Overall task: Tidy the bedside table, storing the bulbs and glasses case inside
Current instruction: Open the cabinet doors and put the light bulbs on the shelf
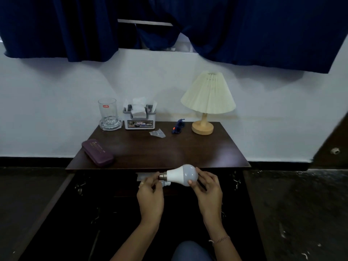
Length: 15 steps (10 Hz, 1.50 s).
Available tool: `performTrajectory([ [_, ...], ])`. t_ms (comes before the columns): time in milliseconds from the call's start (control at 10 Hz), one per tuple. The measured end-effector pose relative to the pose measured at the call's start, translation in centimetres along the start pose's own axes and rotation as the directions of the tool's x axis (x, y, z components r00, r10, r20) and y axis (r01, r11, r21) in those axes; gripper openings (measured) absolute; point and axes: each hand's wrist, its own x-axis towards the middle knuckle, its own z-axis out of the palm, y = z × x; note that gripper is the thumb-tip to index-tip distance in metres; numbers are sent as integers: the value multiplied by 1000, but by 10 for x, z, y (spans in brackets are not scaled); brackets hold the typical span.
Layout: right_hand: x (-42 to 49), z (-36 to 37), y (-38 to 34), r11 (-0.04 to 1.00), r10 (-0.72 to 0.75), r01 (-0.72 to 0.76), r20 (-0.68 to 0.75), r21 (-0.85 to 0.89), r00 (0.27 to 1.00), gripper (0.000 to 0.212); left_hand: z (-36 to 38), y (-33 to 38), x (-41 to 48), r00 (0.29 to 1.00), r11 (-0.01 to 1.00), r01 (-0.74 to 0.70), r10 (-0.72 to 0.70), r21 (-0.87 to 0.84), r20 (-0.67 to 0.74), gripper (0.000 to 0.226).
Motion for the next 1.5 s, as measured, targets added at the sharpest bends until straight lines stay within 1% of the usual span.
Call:
performTrajectory([
  [100, -1, -11, 15, 999, 12, -13, -11, -48, 1000, 41, 13, -15, -8, 998, 999, 53, -53, -1, 16, 27],
  [200, 1, -16, 37, 997, 64, -65, -24, -43, 998, 40, 28, -31, -9, 992, 993, 116, -117, 14, 50, 27],
  [300, 10, -16, 61, 991, 118, -120, -26, -65, 993, 39, 42, -47, -2, 975, 978, 192, -199, 81, 99, 27],
  [500, 53, -14, 103, 964, 257, -254, 19, -82, 966, 36, 74, -71, 23, 915, 937, 282, -327, 205, 235, 24],
  [700, 84, -8, 139, 940, 328, -327, -2, -95, 945, 36, 103, -83, 45, 883, 928, 244, -333, 282, 331, 17],
  [800, 97, -3, 143, 929, 359, -358, -8, -89, 933, 38, 110, -87, 55, 863, 910, 225, -352, 349, 362, 25],
  [900, 104, 6, 136, 922, 355, -351, -4, -163, 935, 35, 116, -89, 62, 833, 902, 216, -370, 373, 411, 28],
  [1000, 107, 12, 133, 920, 299, -283, 19, -270, 954, 34, 119, -87, 66, 834, 898, 179, -355, 402, 423, 29],
  [1100, 108, 16, 131, 908, 291, -268, 25, -321, 956, 37, 119, -85, 69, 830, 886, 158, -358, 436, 427, 30],
  [1200, 101, 13, 125, 914, 298, -276, 32, -296, 954, 39, 117, -81, 70, 842, 895, 199, -365, 400, 397, 27],
  [1300, 93, 6, 125, 912, 275, -234, 78, -336, 958, 38, 115, -79, 69, 813, 879, 180, -386, 442, 436, 30],
  [1400, 87, 0, 125, 912, 272, -229, 82, -341, 959, 42, 113, -77, 65, 810, 876, 181, -391, 447, 438, 32],
  [1500, 86, 4, 124, 912, 286, -246, 77, -329, 955, 40, 111, -75, 61, 819, 885, 203, -388, 418, 423, 31],
])
